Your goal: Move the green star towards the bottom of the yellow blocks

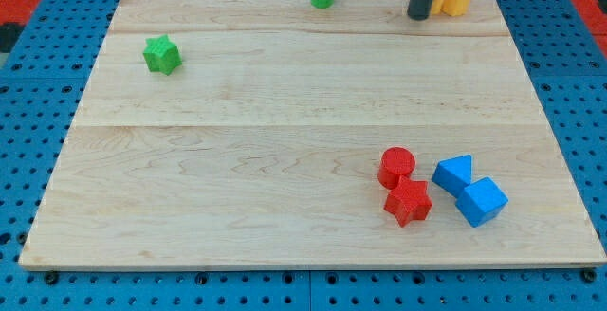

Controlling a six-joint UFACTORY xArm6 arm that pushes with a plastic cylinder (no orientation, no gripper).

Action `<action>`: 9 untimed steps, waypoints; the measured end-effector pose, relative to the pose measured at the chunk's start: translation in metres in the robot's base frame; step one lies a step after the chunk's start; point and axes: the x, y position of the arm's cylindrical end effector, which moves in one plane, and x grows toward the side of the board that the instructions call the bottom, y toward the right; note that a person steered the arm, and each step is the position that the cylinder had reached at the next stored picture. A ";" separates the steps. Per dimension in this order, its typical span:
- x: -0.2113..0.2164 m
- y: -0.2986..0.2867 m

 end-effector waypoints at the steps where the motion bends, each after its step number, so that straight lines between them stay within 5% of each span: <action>1: 0.099 -0.080; 2: 0.127 -0.244; 3: 0.101 -0.399; 4: 0.054 -0.411; 5: 0.044 -0.330; 6: 0.057 -0.290; 7: 0.063 -0.326; 9: 0.083 -0.215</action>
